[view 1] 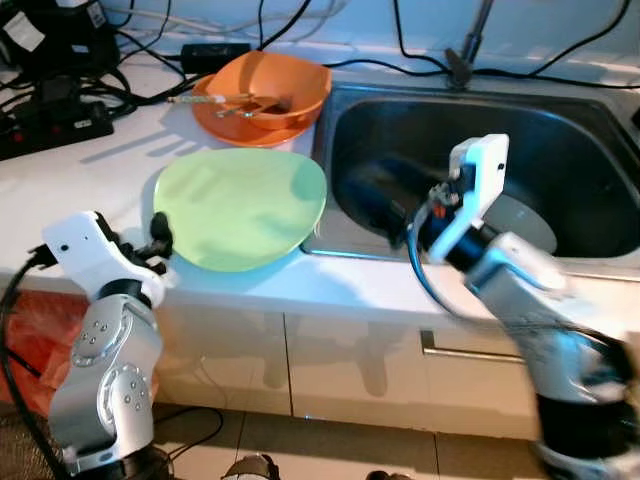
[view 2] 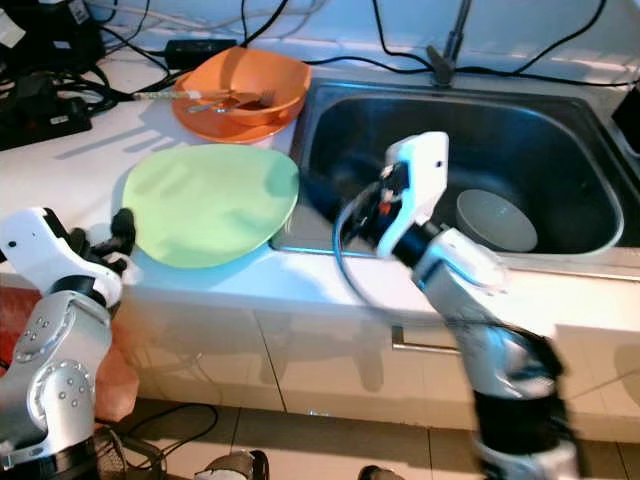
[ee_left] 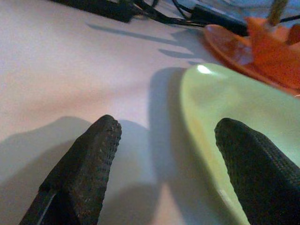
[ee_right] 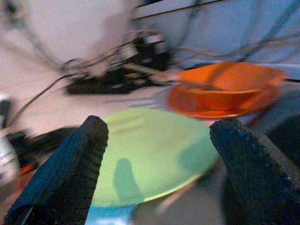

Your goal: Kitchen organization

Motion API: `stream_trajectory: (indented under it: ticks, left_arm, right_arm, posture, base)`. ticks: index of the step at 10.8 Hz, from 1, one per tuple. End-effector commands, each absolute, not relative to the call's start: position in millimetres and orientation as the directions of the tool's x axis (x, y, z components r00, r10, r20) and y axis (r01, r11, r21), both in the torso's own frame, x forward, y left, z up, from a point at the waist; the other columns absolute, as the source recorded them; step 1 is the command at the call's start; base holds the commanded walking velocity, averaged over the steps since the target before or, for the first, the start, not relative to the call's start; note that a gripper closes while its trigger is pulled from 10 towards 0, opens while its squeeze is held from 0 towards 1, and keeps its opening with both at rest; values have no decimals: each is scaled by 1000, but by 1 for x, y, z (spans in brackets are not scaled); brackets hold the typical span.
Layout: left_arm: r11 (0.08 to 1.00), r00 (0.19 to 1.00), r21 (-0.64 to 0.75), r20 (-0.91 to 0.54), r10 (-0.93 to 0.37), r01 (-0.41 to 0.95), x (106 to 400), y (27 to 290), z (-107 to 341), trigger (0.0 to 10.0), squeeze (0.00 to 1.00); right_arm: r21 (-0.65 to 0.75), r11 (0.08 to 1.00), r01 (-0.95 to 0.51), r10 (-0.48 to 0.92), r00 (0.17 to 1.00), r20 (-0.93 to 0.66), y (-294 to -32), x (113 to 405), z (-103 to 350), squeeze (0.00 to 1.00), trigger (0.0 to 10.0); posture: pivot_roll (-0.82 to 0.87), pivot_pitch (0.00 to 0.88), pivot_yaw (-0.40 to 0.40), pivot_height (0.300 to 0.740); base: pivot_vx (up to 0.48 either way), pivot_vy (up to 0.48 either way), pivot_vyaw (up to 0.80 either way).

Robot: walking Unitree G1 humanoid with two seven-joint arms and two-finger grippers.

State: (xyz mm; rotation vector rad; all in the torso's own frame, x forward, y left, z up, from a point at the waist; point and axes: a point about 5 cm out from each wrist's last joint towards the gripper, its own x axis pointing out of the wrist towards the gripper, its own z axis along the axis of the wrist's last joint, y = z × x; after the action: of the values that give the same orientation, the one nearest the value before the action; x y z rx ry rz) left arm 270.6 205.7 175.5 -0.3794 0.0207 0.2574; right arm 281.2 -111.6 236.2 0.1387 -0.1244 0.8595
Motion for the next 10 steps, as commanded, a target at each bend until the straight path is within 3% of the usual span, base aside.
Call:
stream_trajectory:
  ticks: [1,4,6,7,8,10]
  left_arm:
    - [877,971,-424,-179,161,-224,272,194,157,10000,0]
    - [798,976,-597,-212,-49,-90,276,167,156,10000,0]
    - [772,968,-632,-231,-98,-72,276,161,157,10000,0]
    - [718,962,-693,-239,-132,-74,274,158,154,4235,0]
    - [674,958,-736,-236,-163,-67,273,155,154,0,0]
    - [595,951,-799,-244,-193,-84,274,155,152,0,0]
  right_arm:
    - [76,602,-795,786,606,119,-110,274,231,0,10000]
    - [14,540,-841,840,540,55,-111,262,233,0,10000]
    - [11,519,-855,854,518,47,-109,259,234,0,10000]
    - [13,503,-864,863,503,38,-111,257,233,0,10000]
    - [13,499,-866,866,499,33,-112,256,233,0,10000]
    - [11,497,-868,868,497,22,-113,256,233,0,10000]
  posture:
    - [113,164,3,740]
    - [108,167,11,740]
    - [111,170,12,740]
    - [111,173,13,740]
    - [111,175,13,740]
    - [109,177,12,740]
  base:
    - [0,0,0]
    - [0,0,0]
    - [0,0,0]
    - [0,0,0]
    - [0,0,0]
    - [0,0,0]
